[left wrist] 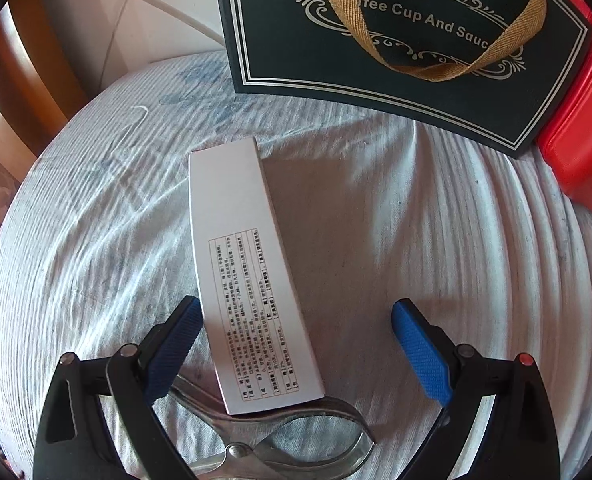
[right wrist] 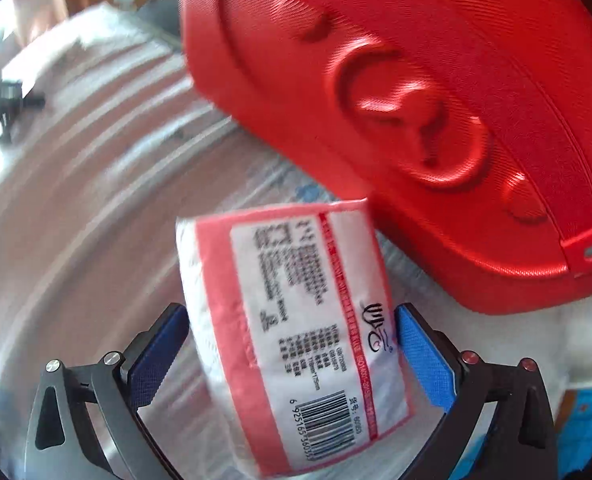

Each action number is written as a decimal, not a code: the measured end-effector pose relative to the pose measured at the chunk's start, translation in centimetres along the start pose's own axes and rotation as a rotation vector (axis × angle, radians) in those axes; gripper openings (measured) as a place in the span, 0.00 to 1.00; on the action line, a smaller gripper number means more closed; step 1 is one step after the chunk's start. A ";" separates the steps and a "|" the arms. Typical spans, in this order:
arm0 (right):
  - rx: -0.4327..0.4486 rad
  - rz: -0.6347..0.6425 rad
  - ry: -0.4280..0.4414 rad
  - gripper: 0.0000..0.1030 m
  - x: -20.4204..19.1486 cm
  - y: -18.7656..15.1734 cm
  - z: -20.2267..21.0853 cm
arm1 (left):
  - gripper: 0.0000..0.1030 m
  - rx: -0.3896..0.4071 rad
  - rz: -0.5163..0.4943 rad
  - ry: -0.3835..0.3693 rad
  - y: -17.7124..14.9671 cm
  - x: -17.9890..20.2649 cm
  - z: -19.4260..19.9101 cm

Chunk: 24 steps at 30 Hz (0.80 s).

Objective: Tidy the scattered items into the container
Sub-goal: 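Grasp the white box with the left tool while the right tool grasps the tissue pack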

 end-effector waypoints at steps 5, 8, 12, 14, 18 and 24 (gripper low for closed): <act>-0.049 -0.070 -0.039 0.95 -0.1 -0.3 0.0 | 0.63 0.039 0.009 0.006 0.3 0.2 0.6; -0.047 -0.084 -0.068 0.91 -0.5 -0.5 0.7 | 0.43 0.039 -0.008 0.005 0.0 0.2 1.2; -0.026 -0.130 -0.111 0.86 -1.5 -1.4 2.1 | 0.41 0.059 -0.010 -0.035 -0.8 0.0 2.5; -0.017 -0.141 -0.118 0.83 -2.4 -2.2 3.1 | 0.41 0.070 -0.011 -0.049 -1.3 0.0 3.5; -0.028 -0.198 -0.097 0.81 -3.7 -4.2 5.1 | 0.40 0.077 -0.019 -0.075 -2.4 0.8 5.4; -0.053 -0.325 -0.027 0.80 -6.8 -9.0 9.5 | 0.40 0.057 -0.025 -0.103 -5.9 2.3 8.8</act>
Point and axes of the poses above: each gripper's, at about its wrist camera, not at the fingertips, and z roughly against the way its jaws point, x to its right, y to its top, the point moved 6 cm from there along -z, roughly the way its jaws point, and after that the axes turned 7 degrees about -y, right-handed, at the moved point
